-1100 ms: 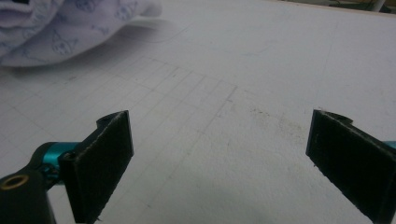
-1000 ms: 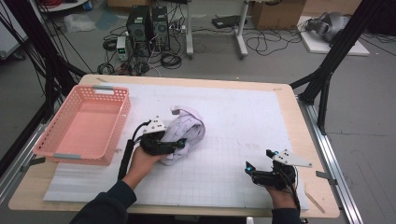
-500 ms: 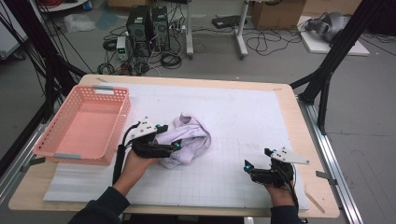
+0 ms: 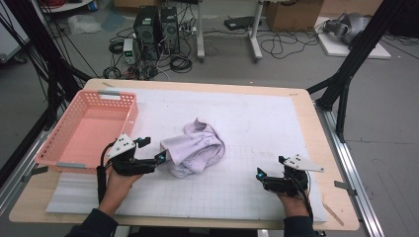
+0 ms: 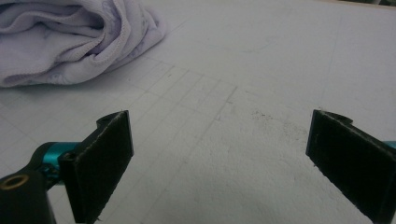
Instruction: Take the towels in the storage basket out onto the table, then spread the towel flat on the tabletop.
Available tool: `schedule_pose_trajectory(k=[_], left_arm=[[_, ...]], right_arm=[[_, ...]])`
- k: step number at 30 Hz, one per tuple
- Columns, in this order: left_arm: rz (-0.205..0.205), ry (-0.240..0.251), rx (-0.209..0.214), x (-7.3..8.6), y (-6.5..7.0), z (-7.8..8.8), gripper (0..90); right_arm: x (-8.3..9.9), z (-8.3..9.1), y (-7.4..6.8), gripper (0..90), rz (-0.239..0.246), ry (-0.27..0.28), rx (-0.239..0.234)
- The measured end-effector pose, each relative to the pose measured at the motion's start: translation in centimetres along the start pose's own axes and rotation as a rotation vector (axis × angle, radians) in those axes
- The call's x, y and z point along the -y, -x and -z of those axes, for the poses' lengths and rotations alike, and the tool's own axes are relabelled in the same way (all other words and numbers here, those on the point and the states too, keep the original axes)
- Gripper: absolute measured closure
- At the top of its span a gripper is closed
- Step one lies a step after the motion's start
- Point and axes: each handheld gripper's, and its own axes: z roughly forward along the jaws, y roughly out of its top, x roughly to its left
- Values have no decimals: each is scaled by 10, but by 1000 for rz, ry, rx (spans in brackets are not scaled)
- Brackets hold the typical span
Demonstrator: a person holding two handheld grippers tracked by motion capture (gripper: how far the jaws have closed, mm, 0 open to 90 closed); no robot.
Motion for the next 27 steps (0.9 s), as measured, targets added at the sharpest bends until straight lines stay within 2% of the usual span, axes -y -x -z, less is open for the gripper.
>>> schedule_pose_trajectory(k=[2,8,17,25,26,27], left_arm=[[14,12,6,1,-1,1,191],[9,2,9,5,-1,0,198],[1,-23,23,9,1,-7,201],[-3,-34,36,10,4,-8,213],[-4,-37,36,10,5,-9,215],[-5,-38,39,11,5,-9,217]], right_arm=[[0,0,-1,59,0,0,0],[-1,-3,-2,60,8,-2,-9],[-3,-10,-10,60,51,-21,-39],[-4,-16,-17,64,85,-32,-45],[-5,-17,-19,95,85,-35,-52],[-6,-18,-20,173,89,-30,-58]])
